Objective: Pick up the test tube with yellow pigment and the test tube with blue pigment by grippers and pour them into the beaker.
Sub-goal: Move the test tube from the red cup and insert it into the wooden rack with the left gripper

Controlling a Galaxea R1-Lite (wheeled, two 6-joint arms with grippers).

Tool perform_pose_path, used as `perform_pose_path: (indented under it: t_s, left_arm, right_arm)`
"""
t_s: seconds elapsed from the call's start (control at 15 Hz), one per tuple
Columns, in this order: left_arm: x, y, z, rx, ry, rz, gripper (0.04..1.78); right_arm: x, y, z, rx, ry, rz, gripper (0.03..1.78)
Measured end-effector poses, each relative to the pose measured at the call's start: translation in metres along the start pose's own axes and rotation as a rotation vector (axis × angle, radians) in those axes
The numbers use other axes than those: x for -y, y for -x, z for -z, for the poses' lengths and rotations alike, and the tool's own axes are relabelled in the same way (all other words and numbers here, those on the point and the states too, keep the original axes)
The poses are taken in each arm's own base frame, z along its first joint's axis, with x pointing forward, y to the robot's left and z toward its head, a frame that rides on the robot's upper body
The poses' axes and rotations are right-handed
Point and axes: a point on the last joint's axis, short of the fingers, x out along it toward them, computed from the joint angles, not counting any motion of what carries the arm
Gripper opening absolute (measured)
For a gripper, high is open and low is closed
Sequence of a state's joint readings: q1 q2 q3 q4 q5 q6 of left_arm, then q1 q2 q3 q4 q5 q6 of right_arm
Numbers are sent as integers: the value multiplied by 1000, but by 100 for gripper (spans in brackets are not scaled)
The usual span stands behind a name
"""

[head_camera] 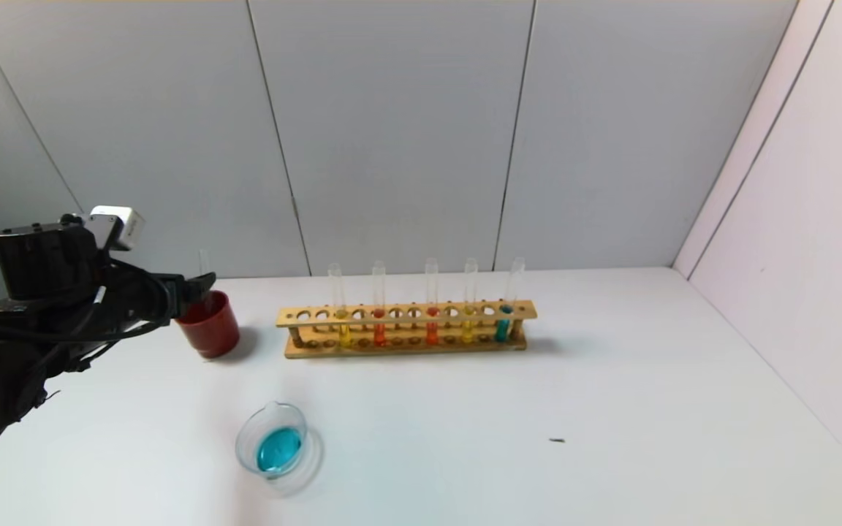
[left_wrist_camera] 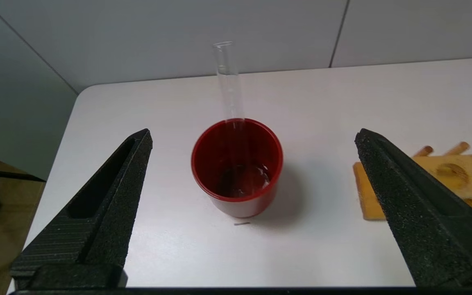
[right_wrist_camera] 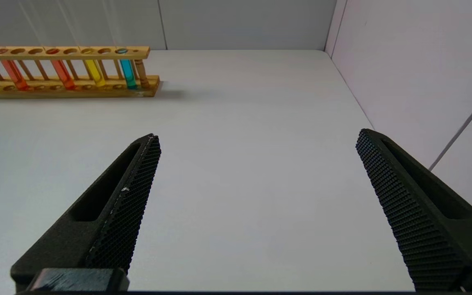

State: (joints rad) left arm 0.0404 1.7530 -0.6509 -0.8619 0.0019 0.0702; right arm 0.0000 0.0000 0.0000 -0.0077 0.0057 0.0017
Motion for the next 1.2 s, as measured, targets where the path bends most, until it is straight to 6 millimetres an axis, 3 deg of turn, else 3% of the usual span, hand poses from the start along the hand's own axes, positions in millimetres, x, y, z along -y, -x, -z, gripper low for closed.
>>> perform_pose_path:
  t_s: [0.6,1.2]
  left_arm:
    - [88,42,-13,25,-49,184,174]
    - [140,28,-3,-9,-4,237,174]
  right_arm:
    - [0,0,0,0,0,0,174]
    - [0,0,0,0,0,0,174]
